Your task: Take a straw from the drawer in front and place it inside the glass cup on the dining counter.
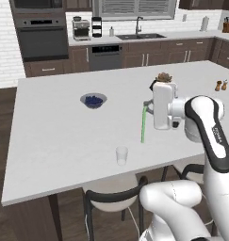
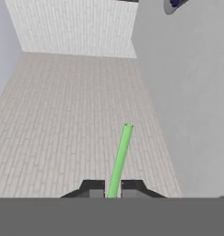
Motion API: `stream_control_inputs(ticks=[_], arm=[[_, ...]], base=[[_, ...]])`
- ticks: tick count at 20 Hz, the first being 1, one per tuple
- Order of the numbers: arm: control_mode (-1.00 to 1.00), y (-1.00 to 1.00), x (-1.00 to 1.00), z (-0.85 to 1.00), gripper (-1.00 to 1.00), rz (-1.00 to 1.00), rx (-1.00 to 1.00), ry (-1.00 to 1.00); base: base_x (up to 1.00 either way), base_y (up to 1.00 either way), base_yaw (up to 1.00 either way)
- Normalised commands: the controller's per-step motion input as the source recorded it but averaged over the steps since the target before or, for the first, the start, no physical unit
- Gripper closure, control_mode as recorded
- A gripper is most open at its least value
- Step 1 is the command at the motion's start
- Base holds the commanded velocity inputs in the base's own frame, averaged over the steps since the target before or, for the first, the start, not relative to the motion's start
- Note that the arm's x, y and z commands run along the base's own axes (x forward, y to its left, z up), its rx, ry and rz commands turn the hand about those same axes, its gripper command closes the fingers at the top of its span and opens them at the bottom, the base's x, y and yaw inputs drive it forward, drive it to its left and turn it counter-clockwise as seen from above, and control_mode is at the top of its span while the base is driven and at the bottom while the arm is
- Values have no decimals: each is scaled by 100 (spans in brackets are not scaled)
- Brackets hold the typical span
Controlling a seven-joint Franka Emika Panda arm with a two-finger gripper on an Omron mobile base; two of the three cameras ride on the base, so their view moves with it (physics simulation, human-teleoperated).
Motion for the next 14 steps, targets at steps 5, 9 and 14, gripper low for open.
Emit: stream_control_inputs(ticks=[5, 9, 14], arm=[[-100, 1, 33, -33, 100, 0, -2, 0], [-100, 9, 6, -40, 100, 0, -4, 0], [-100, 24, 11, -27, 100, 0, -1, 0]], base=[[0, 0, 0], [0, 0, 0], [0, 0, 0]])
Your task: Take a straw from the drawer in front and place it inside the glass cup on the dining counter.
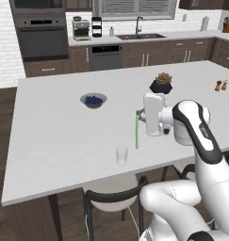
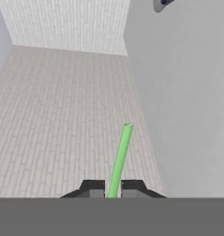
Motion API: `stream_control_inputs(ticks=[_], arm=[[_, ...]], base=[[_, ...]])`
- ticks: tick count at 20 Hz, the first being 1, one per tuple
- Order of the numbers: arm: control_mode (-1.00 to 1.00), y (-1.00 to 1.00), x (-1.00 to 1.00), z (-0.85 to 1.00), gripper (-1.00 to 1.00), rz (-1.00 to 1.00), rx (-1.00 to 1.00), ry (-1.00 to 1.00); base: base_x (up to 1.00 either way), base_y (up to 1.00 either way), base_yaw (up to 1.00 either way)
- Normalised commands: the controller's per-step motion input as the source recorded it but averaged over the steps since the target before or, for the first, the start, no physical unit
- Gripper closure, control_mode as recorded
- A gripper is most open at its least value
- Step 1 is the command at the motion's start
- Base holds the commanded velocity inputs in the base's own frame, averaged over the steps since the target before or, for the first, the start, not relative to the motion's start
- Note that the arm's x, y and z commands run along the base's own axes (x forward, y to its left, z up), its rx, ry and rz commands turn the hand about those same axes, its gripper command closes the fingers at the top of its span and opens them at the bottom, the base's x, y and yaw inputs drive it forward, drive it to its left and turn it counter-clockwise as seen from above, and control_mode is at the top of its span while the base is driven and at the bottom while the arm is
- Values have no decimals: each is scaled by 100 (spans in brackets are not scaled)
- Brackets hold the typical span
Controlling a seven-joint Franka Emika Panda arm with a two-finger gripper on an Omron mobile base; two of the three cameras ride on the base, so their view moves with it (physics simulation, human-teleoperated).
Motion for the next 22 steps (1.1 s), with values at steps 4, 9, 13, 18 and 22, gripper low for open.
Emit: stream_control_inputs(ticks=[4, 9, 13, 18, 22], arm=[[-100, 24, 23, -17, 100, 1, 0, -6], [-100, 5, 27, -31, 100, 0, -1, -12], [-100, 0, 18, -34, 100, 0, -3, -14], [-100, 0, 22, -26, 100, 0, -5, -14], [-100, 0, 29, -23, 100, 0, -4, -10]], base=[[0, 0, 0], [0, 0, 0], [0, 0, 0], [0, 0, 0], [0, 0, 0]])
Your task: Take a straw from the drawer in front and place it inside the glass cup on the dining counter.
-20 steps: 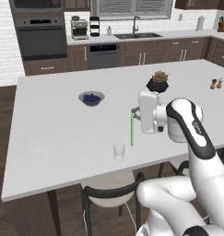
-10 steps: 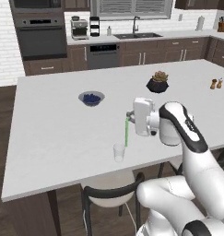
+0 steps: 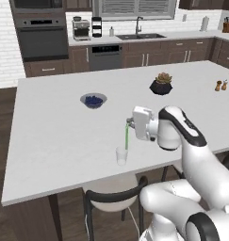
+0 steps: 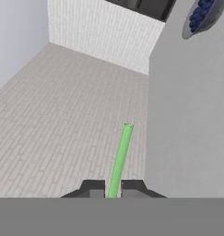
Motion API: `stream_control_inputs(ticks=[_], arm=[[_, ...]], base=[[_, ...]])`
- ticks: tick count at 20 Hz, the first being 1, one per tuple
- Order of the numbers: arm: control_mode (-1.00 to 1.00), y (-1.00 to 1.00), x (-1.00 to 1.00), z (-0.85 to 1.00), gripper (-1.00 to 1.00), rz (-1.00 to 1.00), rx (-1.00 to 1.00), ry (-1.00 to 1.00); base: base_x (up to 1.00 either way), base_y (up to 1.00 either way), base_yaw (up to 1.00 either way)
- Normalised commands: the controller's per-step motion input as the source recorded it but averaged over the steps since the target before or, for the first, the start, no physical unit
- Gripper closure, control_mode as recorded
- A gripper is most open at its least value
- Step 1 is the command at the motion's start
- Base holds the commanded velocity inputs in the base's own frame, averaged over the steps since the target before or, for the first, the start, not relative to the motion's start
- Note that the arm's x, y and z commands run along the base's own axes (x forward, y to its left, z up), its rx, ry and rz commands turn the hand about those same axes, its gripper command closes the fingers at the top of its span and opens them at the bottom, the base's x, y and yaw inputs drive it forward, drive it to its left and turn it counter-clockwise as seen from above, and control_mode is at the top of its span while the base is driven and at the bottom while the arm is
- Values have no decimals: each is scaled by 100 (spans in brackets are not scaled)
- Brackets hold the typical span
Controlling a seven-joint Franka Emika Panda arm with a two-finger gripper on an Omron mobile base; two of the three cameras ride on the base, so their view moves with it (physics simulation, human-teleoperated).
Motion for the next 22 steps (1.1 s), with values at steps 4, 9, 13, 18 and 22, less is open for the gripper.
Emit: stream_control_inputs(ticks=[4, 9, 13, 18, 22], arm=[[-100, 0, 28, -22, 100, 0, -2, -7], [-100, 0, 14, -21, 100, 0, -1, -4], [-100, 1, 14, -17, 100, 0, 0, -3], [-100, 6, 19, -14, 100, 0, 0, -2], [-100, 13, 21, -14, 100, 0, 0, -1]], base=[[0, 0, 0], [0, 0, 0], [0, 0, 0], [0, 0, 0], [0, 0, 0]])
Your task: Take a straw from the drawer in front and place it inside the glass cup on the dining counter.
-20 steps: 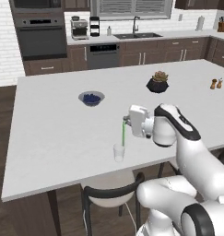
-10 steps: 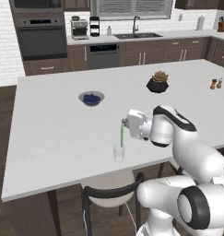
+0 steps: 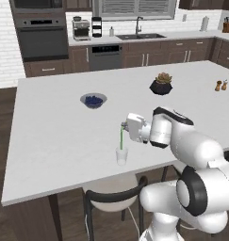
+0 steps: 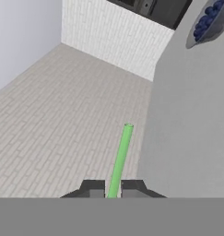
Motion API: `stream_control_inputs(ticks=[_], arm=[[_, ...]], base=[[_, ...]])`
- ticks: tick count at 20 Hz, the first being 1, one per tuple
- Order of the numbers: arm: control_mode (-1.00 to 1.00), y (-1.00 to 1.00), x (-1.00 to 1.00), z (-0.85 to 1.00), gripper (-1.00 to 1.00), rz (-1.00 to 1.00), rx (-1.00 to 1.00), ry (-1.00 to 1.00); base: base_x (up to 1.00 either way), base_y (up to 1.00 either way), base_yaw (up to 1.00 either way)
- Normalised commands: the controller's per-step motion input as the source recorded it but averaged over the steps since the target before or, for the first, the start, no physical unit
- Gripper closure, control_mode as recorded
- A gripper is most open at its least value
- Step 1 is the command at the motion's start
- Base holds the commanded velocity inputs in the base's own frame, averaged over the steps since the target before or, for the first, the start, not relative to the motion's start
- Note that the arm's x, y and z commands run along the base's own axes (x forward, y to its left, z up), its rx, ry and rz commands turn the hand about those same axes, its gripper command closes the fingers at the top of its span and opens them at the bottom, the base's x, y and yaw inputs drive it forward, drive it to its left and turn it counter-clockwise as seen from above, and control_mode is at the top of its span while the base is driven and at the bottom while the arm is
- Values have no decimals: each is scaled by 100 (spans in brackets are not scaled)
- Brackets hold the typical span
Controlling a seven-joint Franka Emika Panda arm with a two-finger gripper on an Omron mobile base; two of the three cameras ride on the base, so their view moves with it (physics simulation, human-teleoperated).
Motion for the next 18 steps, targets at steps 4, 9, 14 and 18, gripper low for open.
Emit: stream_control_inputs(ticks=[4, 9, 14, 18], arm=[[-100, 14, 21, -17, 100, 0, 0, 0], [-100, 9, 19, -20, 100, 0, 0, 0], [-100, 0, 0, -14, 100, 0, 0, -3], [-100, 0, -26, -6, 100, 0, 0, -8]], base=[[0, 0, 0], [0, 0, 0], [0, 0, 0], [0, 0, 0]])
